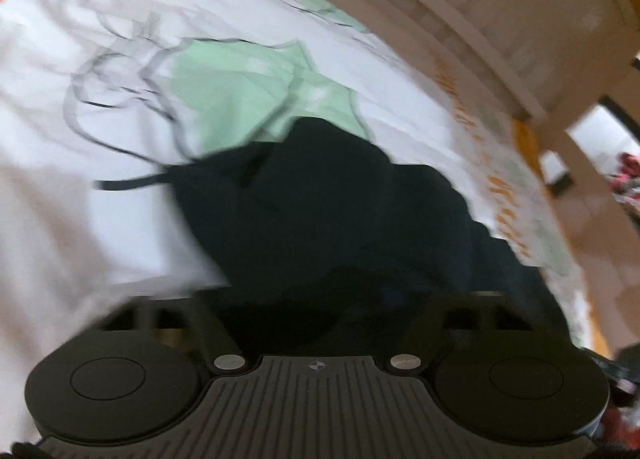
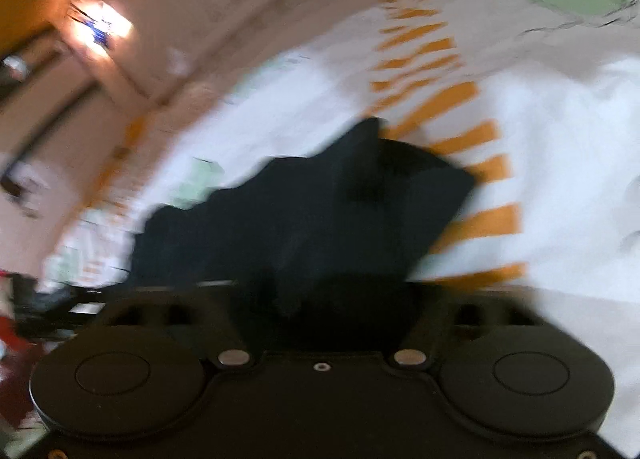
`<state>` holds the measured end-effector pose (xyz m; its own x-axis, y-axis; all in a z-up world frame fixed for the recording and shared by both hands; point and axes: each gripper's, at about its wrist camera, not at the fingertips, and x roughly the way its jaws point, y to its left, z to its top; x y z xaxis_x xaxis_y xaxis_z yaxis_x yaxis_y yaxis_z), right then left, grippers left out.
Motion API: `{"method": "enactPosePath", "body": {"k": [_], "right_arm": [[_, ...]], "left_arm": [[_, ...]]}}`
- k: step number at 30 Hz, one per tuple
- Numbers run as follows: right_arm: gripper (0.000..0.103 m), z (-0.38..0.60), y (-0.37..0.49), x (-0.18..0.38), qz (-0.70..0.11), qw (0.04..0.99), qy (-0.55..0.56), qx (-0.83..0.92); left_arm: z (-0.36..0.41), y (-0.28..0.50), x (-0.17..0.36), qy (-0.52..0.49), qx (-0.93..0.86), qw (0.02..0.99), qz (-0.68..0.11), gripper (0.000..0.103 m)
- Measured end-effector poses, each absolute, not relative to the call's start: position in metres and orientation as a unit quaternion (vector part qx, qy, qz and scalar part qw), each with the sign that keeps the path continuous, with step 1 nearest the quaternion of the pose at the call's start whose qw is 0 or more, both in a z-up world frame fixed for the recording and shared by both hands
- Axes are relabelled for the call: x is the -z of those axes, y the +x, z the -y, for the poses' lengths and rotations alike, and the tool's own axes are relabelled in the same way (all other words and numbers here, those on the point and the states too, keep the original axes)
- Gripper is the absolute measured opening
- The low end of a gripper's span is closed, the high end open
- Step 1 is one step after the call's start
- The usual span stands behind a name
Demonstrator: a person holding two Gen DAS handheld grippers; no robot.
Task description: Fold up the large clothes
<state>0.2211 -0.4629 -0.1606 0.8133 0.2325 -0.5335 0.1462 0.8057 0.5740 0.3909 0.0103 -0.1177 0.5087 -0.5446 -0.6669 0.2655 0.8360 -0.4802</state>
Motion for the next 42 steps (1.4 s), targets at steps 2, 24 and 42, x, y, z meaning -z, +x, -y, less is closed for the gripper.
{"method": "enactPosePath", "body": {"k": [2,24,42], "right_arm": [[0.034,0.461,0.218,0.155,-0.300,0.901,0.313,-0.023],[0.024,0.417,0.074,0.063,-0.320,0.884,0.338,-0.034],[0.080,0.450,0.047,0.136,-0.331,0.869,0.353,0.103]], "left_arm": [[-0.021,0.390,0.114,-0.183,0.249,0.847,-0.432,0.023],[-0.073,0.253,0.051,-0.269,0.354,0.793,-0.417,0.011],[-0.028,0.217,0.036,-0.109,0.285,0.895,-0.324,0.054]]}}
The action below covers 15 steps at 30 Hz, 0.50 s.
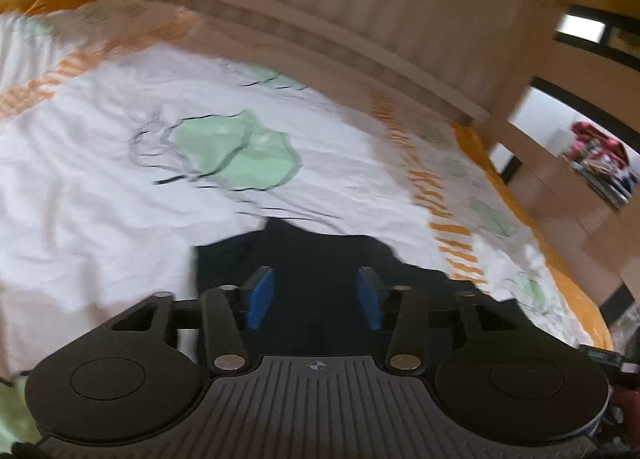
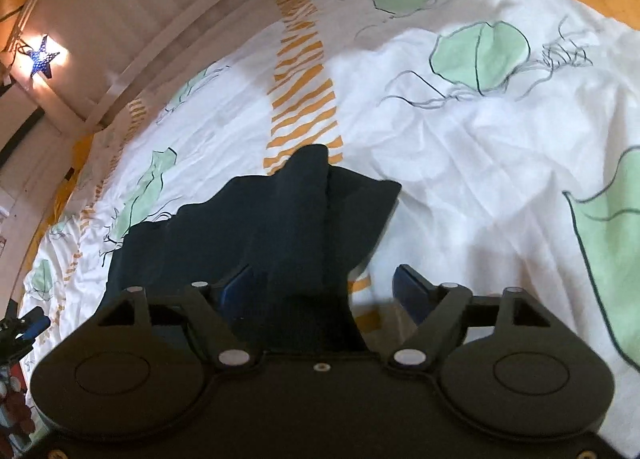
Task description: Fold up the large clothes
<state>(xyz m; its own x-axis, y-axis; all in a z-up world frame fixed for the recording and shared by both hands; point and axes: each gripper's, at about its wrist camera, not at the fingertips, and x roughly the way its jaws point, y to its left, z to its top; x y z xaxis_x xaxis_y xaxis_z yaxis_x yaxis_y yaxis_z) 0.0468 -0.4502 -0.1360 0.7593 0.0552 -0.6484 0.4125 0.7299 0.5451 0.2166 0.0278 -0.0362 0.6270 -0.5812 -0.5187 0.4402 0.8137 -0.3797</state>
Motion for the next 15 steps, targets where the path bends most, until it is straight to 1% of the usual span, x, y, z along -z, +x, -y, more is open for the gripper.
{"method": "enactPosePath", "body": {"k": [1,3,4,6,7,8,9,11,15], "right_arm": [[0.080,0.449,0.042,0.137,-0.333,0.868,0.354,0.103],[0.081,0.448,0.044,0.143,-0.339,0.865,0.356,0.102],[0.083,0.447,0.043,0.145,-0.341,0.864,0.356,0.099],[0.092,0.445,0.045,0.148,-0.346,0.865,0.351,0.094],[0.094,0.443,0.046,0.148,-0.348,0.867,0.346,0.090],[0.100,0.440,0.048,0.149,-0.349,0.869,0.339,0.086],[0.103,0.437,0.050,0.150,-0.349,0.873,0.331,0.080],[0.103,0.431,0.053,0.152,-0.351,0.880,0.309,0.082],[0.103,0.423,0.053,0.155,-0.340,0.893,0.281,0.085]], "left_arm": [[-0.015,0.214,0.037,-0.104,0.293,0.895,-0.321,0.063],[0.006,0.202,0.042,-0.092,0.307,0.893,-0.316,0.071],[0.018,0.200,0.045,-0.083,0.316,0.891,-0.315,0.073],[0.041,0.194,0.051,-0.061,0.330,0.886,-0.320,0.074],[0.055,0.194,0.054,-0.048,0.337,0.882,-0.326,0.075],[0.064,0.193,0.058,-0.038,0.342,0.879,-0.331,0.076],[0.073,0.193,0.061,-0.027,0.344,0.877,-0.336,0.079],[0.090,0.192,0.070,-0.002,0.335,0.878,-0.342,0.083],[0.108,0.192,0.083,0.018,0.326,0.883,-0.337,0.084]]}}
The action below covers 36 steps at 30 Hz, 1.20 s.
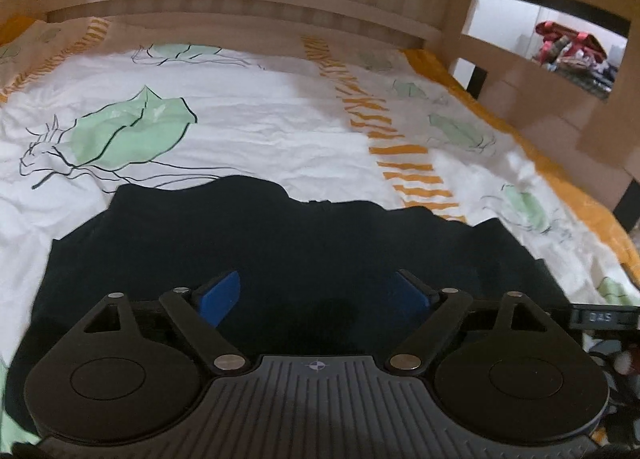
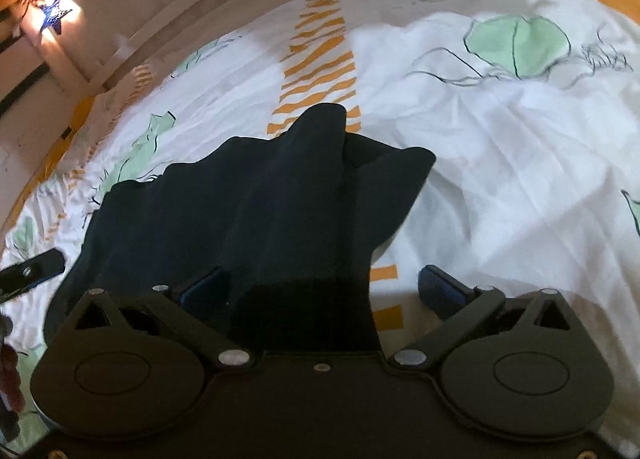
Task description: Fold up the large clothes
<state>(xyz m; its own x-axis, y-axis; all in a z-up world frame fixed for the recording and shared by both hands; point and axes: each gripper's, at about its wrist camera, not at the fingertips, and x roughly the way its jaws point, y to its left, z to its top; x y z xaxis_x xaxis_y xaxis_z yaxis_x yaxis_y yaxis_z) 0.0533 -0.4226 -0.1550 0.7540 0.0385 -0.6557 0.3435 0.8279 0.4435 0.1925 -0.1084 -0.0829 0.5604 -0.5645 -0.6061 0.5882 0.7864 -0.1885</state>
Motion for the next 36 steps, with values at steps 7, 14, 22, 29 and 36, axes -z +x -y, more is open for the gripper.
{"method": "enactPosePath", "body": {"k": [7,14,22,29,36], "right_arm": [[0.103,0.422,0.055,0.157,-0.333,0.895,0.284,0.087],[0.103,0.421,0.057,0.159,-0.331,0.896,0.282,0.087],[0.103,0.441,0.069,0.159,-0.325,0.880,0.340,0.064],[0.103,0.464,0.069,0.166,-0.291,0.855,0.425,0.056],[0.103,0.456,0.071,0.162,-0.302,0.867,0.393,0.059]], "left_arm": [[0.124,0.200,0.118,0.026,0.317,0.876,-0.362,0.101],[0.130,0.181,0.130,0.069,0.305,0.895,-0.319,0.103],[0.127,0.181,0.129,0.066,0.307,0.893,-0.321,0.103],[0.131,0.181,0.128,0.070,0.304,0.895,-0.319,0.103],[0.125,0.176,0.118,0.051,0.295,0.896,-0.326,0.101]]}}
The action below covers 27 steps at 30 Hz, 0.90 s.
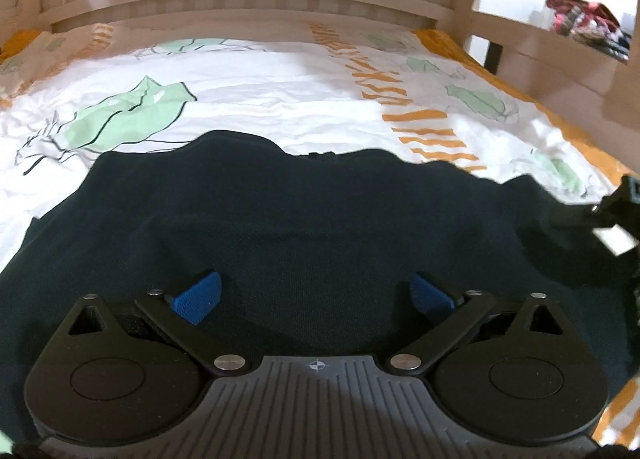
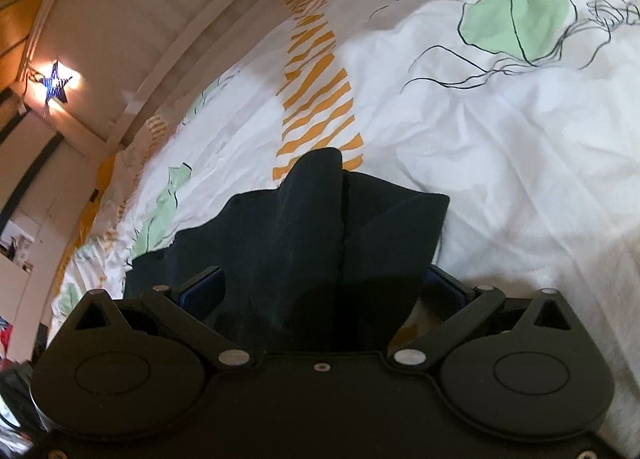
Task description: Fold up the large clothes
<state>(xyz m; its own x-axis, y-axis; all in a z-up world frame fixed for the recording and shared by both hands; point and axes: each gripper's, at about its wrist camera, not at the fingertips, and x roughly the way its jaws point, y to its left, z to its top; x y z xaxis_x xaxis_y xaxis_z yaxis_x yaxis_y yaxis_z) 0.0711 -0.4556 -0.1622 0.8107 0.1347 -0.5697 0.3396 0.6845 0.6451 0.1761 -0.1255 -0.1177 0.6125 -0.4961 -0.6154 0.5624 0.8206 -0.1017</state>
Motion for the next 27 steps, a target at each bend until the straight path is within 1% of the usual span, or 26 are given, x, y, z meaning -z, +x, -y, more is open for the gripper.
{"method": "enactPosePath", "body": {"k": [3,4,5,6,8,11,12,13,14,15,16,17,18,21,23,25,27], "right_arm": [[0.103,0.455,0.070,0.161,-0.303,0.868,0.390,0.058],[0.103,0.455,0.070,0.161,-0.303,0.868,0.389,0.058],[0.103,0.454,0.070,0.161,-0.304,0.868,0.388,0.058],[0.103,0.454,0.070,0.161,-0.305,0.869,0.387,0.058],[0.103,0.453,0.070,0.161,-0.306,0.870,0.383,0.058],[0.103,0.449,0.068,0.160,-0.308,0.872,0.377,0.057],[0.103,0.449,0.067,0.160,-0.309,0.872,0.375,0.057],[0.103,0.448,0.067,0.160,-0.310,0.873,0.373,0.056],[0.103,0.447,0.067,0.159,-0.311,0.873,0.372,0.054],[0.103,0.447,0.066,0.159,-0.313,0.873,0.370,0.052],[0.103,0.446,0.065,0.159,-0.313,0.874,0.369,0.051],[0.103,0.445,0.064,0.159,-0.313,0.873,0.369,0.049],[0.103,0.445,0.063,0.159,-0.314,0.873,0.370,0.048],[0.103,0.443,0.060,0.158,-0.319,0.873,0.368,0.041],[0.103,0.442,0.058,0.158,-0.320,0.872,0.369,0.039],[0.099,0.442,0.057,0.158,-0.323,0.870,0.370,0.041],[0.090,0.441,0.054,0.157,-0.326,0.869,0.369,0.046]], "left_arm": [[0.118,0.159,0.112,0.046,0.297,0.900,-0.316,0.101],[0.115,0.152,0.111,0.050,0.298,0.901,-0.310,0.099],[0.113,0.146,0.110,0.053,0.297,0.903,-0.305,0.095],[0.110,0.141,0.109,0.054,0.296,0.905,-0.302,0.088],[0.103,0.133,0.107,0.047,0.294,0.907,-0.298,0.084],[0.095,0.130,0.104,0.023,0.290,0.908,-0.301,0.073],[0.095,0.131,0.103,0.019,0.286,0.909,-0.302,0.065],[0.093,0.132,0.103,0.014,0.284,0.910,-0.302,0.054],[0.093,0.132,0.103,0.006,0.288,0.908,-0.304,0.049],[0.092,0.132,0.104,-0.003,0.292,0.906,-0.307,0.033],[0.092,0.132,0.103,-0.012,0.295,0.904,-0.309,0.027],[0.091,0.131,0.103,-0.017,0.294,0.904,-0.309,0.025],[0.092,0.129,0.101,-0.020,0.294,0.905,-0.307,0.018],[0.090,0.128,0.102,-0.028,0.295,0.904,-0.309,0.016],[0.085,0.129,0.107,-0.051,0.293,0.900,-0.318,0.016],[0.080,0.126,0.107,-0.071,0.289,0.900,-0.320,0.016],[0.080,0.118,0.105,-0.069,0.291,0.902,-0.313,0.016]]}}
